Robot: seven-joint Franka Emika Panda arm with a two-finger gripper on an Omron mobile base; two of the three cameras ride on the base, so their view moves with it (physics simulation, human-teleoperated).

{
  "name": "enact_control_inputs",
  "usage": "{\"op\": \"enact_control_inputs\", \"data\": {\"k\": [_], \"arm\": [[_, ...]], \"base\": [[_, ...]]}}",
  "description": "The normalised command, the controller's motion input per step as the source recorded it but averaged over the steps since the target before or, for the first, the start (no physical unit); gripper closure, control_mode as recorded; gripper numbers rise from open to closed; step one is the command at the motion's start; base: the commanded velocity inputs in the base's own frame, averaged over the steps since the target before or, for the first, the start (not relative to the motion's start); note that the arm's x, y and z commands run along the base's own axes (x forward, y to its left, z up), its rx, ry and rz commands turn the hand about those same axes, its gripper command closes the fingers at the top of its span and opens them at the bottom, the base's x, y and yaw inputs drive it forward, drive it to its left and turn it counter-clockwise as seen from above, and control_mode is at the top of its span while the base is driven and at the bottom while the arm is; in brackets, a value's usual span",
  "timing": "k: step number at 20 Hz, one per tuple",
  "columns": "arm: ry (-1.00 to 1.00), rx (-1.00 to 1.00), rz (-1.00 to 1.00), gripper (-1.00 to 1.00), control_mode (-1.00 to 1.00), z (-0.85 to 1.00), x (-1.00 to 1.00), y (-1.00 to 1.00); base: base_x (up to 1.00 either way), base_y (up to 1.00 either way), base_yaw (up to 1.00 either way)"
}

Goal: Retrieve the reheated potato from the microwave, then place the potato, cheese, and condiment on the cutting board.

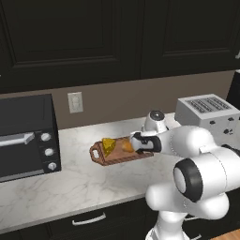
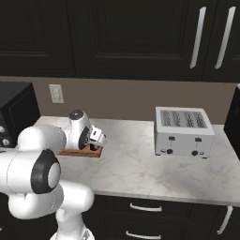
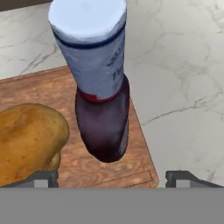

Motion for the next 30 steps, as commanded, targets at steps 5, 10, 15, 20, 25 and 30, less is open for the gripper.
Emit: {"op": "enact_control_inputs", "data": {"k": [5, 10, 15, 20, 25, 30], "arm": [[-0.03, 0.0, 0.0, -1.0, -1.0, 0.57, -0.67, 0.0], [0.01, 0.03, 0.0, -1.0, -1.0, 0.88, -0.79, 0.0], [0.07, 0.07, 0.0, -1.0, -1.0, 0.71, -0.88, 0.0], [0.07, 0.02, 0.01, -1.0, -1.0, 0.72, -0.95, 0.01], [0.05, 0.0, 0.03, -1.0, -1.0, 0.96, -0.76, 0.07], [0.04, 0.0, 0.03, -1.0, -1.0, 0.73, -0.89, 0.04]], "base": [[0.0, 0.0, 0.0], [0.0, 0.0, 0.0], [0.0, 0.0, 0.0], [0.0, 0.0, 0.0], [0.0, 0.0, 0.0], [0.0, 0.0, 0.0]]}}
